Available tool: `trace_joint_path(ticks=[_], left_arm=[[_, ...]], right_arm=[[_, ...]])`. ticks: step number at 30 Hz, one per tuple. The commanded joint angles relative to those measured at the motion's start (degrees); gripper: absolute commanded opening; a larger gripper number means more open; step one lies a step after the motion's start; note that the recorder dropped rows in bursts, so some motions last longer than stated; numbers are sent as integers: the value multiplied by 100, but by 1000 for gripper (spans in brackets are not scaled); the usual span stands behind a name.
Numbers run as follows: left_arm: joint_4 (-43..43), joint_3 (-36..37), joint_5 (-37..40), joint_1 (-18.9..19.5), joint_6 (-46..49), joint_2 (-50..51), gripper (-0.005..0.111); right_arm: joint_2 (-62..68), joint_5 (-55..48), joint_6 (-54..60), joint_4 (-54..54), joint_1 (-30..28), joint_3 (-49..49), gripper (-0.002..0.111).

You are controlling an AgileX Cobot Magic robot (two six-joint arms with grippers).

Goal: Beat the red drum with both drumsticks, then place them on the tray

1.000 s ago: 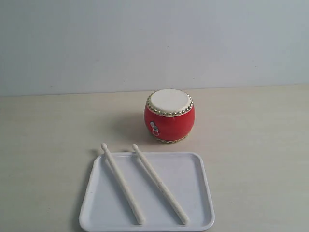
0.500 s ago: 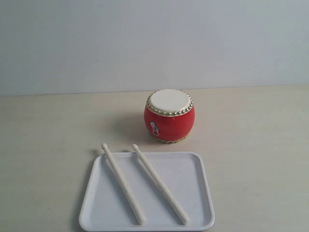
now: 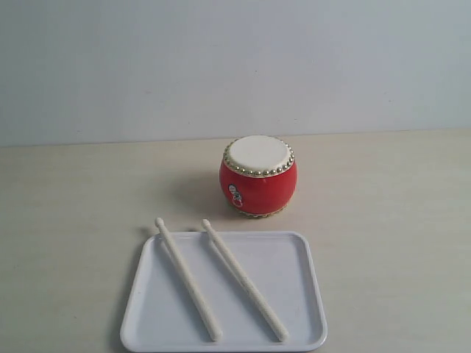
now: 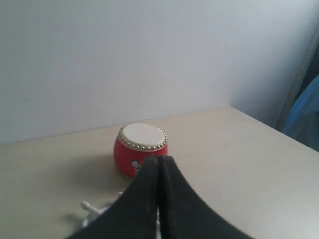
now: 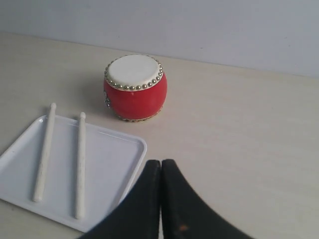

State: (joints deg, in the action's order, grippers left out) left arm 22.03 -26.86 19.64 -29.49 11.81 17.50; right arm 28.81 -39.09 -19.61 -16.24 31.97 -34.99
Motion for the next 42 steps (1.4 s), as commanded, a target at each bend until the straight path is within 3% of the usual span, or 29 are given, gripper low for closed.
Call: trace_joint_path(ticks=[1, 13, 17, 22, 36, 42], left_arm=[[-318, 52, 129, 443, 316, -280, 0], [-706, 1550, -686, 2382, 316, -1462, 0], [-706, 2125, -709, 2784, 316, -1750, 0], [-803, 2662, -840, 2932, 414, -1750, 0], [-891, 2686, -922, 3007, 691, -1750, 0], [-1532, 2686, -930, 3007, -529, -1750, 0]], right_arm=[[-24, 81, 3, -1, -2, 29, 0], [-24, 81, 3, -1, -2, 29, 0], [-24, 81, 3, -1, -2, 29, 0], [-36, 95, -8, 13, -2, 29, 0], [-47, 144, 3, 45, -2, 29, 0], [-47, 144, -8, 93, -2, 29, 0]])
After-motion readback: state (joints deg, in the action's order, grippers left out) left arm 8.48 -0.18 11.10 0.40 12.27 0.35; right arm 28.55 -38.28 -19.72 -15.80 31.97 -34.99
